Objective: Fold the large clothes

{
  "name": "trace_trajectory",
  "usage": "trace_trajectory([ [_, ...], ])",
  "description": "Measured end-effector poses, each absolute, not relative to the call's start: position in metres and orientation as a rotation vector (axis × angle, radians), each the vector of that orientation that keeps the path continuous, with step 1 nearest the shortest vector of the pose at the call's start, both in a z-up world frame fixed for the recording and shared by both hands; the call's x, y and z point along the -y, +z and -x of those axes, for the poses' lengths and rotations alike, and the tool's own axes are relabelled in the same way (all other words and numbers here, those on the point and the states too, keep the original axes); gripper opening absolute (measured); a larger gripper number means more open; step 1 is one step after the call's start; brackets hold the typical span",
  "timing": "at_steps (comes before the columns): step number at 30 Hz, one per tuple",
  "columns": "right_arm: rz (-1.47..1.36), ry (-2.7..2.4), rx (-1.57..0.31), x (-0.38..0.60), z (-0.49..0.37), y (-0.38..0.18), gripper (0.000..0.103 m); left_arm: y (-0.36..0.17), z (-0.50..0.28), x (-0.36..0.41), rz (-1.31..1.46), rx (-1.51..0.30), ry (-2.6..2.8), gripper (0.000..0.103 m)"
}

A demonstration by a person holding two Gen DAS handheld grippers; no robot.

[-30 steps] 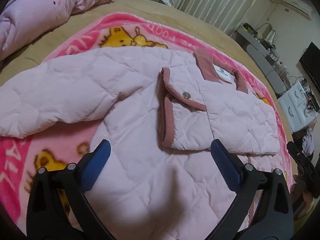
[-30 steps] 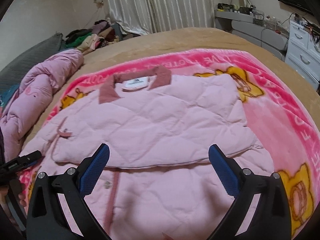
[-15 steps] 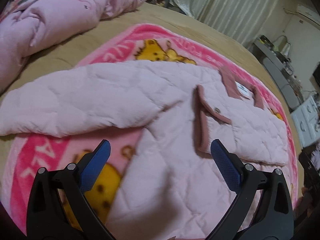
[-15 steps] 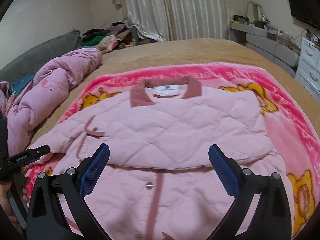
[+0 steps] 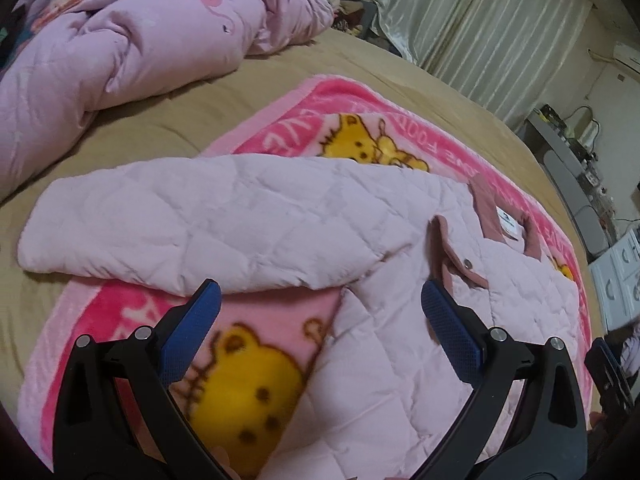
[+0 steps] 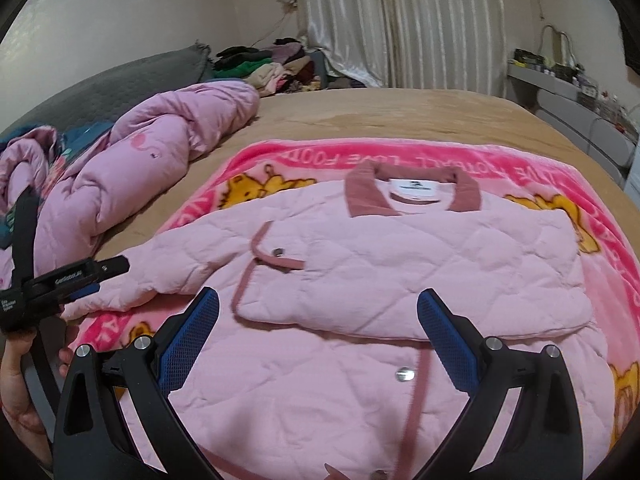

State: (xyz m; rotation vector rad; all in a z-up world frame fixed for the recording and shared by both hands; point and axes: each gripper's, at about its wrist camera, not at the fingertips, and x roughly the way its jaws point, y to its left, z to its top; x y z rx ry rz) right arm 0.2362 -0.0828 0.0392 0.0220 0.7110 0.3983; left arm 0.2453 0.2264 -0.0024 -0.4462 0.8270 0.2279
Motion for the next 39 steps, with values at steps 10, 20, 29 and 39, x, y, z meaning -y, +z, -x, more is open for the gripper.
trace_trajectory([
  [10,0.001,0.489,-0.718,0.036,-0.230,0.040,0.099,-0.010,-0.235,-0.269,0.541,-0.839,0.296,0.094],
  [20,0.038,0.554,-0.715,-0.009,-0.233,0.047,0.099,-0.019,-0.227,-0.299,0.615,-0.857,0.343,0.094],
  [29,0.038,0.604,-0.738,-0.046,-0.239,0.044,0.099,-0.036,-0.219,-0.329,0.703,-0.876,0.403,0.094],
  [39,0.040,0.639,-0.759,-0.073,-0.239,0.034,0.099,-0.055,-0.210,-0.354,0.794,-0.899,0.457,0.094],
])
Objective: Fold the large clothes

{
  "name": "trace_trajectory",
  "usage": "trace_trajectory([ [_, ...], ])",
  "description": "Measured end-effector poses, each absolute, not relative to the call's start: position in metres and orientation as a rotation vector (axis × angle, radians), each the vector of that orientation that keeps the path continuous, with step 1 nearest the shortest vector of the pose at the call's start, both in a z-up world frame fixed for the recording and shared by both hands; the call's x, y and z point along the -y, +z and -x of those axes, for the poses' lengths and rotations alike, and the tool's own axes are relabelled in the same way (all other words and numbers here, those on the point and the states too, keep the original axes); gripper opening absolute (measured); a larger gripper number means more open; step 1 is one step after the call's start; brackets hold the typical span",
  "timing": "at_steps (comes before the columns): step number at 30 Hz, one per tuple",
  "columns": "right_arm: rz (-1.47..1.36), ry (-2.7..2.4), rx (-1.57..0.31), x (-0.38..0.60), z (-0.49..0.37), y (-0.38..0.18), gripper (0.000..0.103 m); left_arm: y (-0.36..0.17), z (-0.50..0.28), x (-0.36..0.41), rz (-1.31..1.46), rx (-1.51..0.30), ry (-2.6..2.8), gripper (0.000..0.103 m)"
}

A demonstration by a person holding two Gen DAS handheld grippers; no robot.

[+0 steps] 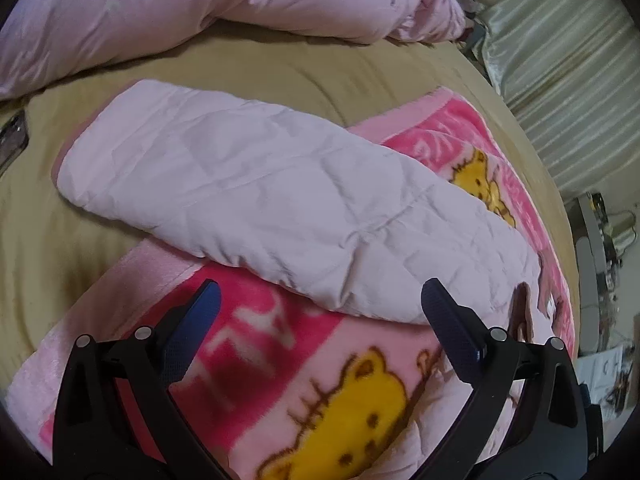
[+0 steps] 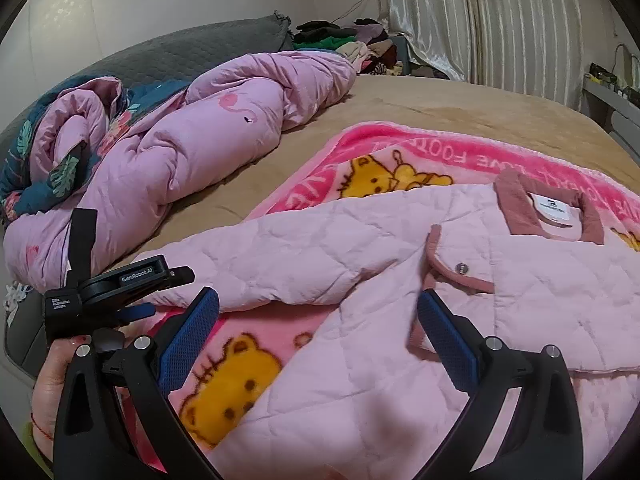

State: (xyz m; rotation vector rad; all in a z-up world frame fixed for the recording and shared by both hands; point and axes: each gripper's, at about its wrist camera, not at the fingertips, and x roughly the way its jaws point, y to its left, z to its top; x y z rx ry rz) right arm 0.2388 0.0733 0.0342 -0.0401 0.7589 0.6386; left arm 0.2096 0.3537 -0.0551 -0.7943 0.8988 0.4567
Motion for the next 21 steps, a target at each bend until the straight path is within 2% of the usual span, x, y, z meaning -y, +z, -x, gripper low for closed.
trace_trajectory([
  [13,0.023,0.628,-0.799,-0.072,-0.244,0.019,0.099,-0.096,-0.204,-0.390,0.913,-0.908,0.577,0.094],
  [21,-0.009,0.576,-0.827,-0.043,-0.251,0.009,0.099,-0.097,-0.207,-0.408,0.895,-0.824,0.596,0.094],
])
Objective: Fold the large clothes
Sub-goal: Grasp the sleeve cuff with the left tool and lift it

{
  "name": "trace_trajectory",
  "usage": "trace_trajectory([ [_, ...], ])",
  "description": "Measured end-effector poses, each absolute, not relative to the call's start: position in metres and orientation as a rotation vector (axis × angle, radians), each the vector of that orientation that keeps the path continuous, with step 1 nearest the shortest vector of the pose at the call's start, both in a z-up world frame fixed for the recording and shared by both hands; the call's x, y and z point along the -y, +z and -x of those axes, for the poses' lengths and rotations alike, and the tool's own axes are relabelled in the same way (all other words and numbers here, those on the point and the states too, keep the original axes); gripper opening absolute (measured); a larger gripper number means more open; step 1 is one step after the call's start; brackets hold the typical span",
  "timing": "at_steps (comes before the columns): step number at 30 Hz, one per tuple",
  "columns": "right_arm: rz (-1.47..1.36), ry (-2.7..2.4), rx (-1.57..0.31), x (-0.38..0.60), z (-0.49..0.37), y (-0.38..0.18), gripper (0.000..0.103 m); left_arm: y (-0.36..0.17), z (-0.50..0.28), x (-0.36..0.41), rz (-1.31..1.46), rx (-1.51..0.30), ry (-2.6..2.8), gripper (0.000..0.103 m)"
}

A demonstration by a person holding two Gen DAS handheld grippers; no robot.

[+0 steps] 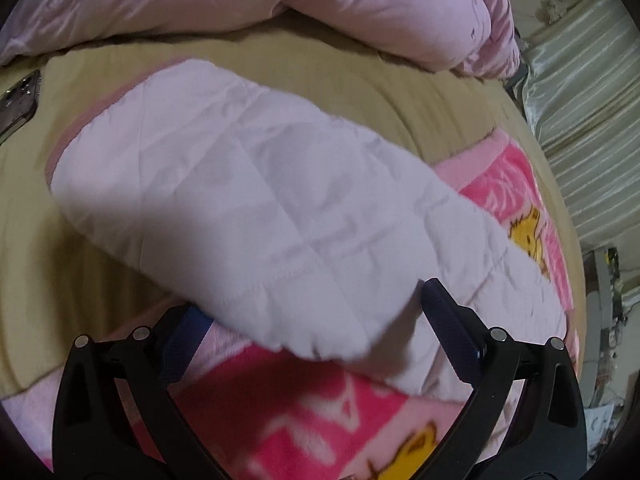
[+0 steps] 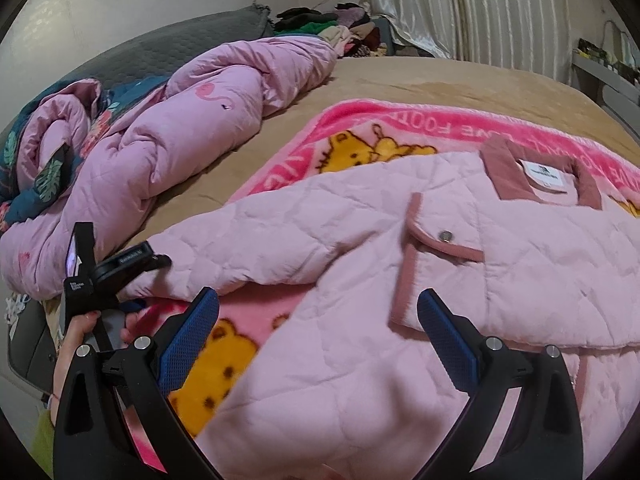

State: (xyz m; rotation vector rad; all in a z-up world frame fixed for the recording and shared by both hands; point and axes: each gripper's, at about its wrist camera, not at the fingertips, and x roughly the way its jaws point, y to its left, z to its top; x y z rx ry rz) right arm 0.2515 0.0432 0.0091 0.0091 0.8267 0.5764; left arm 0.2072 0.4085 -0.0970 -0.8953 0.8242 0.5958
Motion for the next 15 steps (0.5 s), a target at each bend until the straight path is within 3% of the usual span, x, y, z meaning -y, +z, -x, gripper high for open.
trace_trajectory([
  [4,-0.029,0.545,-0.831,-0.024,-0.255,0.007,0.099,-0.100,-0.204,-0.420,0.911,-0.797,0.590,0.094],
  [6,-0.044,0.526,-0.837,-0.013,-0.258,0.006,0.099,-0.105,-0.200,-0.426,0.913,-0.788,0.605,0.088],
  [9,-0.074,0.498,-0.833,0.006,-0.261,0.006,0.099,-0.103,-0.190,-0.434,0.944,-0.735,0.612,0.056],
  [10,-0.081,0.490,-0.832,0.010,-0.261,0.006,0.099,-0.099,-0.188,-0.434,0.945,-0.718,0.612,0.039],
  [13,-0.100,0.473,-0.839,0.023,-0.262,0.004,0.099,-0.081,-0.183,-0.429,0.897,-0.663,0.621,0.026],
  [15,-0.108,0.464,-0.836,0.031,-0.261,0.003,0.099,-0.067,-0.181,-0.425,0.874,-0.633,0.616,0.024],
])
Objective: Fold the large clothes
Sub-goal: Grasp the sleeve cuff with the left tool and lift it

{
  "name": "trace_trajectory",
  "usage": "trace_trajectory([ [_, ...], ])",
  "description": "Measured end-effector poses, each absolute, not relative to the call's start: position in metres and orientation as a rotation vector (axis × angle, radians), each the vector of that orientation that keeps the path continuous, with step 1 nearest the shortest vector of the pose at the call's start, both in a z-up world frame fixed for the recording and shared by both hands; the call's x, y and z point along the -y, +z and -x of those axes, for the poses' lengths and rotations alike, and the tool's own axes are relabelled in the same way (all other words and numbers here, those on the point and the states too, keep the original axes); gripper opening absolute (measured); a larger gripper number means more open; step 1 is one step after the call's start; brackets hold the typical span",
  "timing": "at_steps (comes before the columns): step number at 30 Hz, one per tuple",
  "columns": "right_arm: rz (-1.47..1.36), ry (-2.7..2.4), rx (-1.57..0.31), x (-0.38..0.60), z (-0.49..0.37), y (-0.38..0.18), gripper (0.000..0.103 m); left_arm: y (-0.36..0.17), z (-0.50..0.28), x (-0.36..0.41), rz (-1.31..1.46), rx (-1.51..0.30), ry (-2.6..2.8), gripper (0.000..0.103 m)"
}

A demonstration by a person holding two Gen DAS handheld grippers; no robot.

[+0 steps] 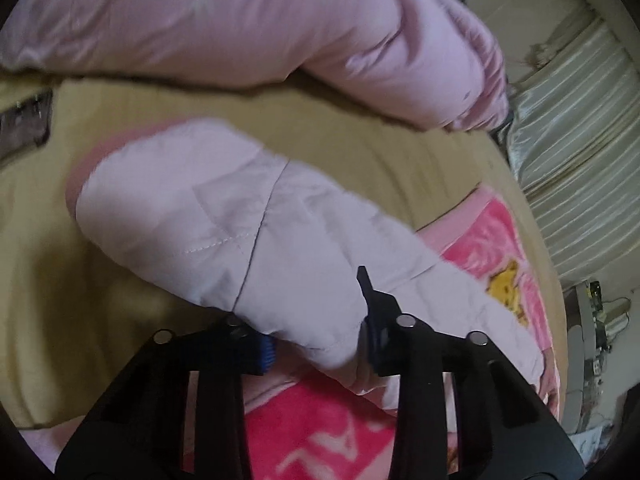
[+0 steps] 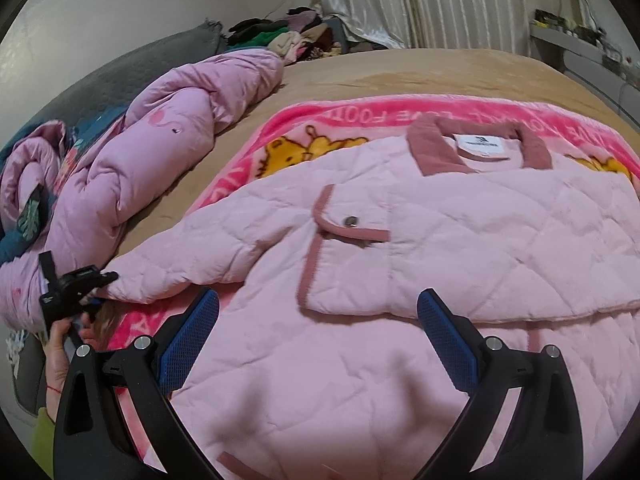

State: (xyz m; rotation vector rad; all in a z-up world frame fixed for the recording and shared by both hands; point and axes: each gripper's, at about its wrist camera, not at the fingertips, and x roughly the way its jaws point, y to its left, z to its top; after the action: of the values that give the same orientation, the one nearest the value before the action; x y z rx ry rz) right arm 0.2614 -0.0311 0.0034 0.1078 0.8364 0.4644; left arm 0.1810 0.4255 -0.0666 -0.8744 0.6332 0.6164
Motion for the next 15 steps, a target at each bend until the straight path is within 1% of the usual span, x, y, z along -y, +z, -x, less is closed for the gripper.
trace_trajectory([
  [6,-0.134,0.432,-0.823,0.056,-0.258,0.004,0.099,-0.023,-0.178,-0.412,0.813,-0.551,0.589,0.022],
  [15,-0.171,0.388,-0.809,0.098,-0.252,0.008,0.099,0.051,-0.174,-0.359,0.668,-0.415,0.532,0.018],
])
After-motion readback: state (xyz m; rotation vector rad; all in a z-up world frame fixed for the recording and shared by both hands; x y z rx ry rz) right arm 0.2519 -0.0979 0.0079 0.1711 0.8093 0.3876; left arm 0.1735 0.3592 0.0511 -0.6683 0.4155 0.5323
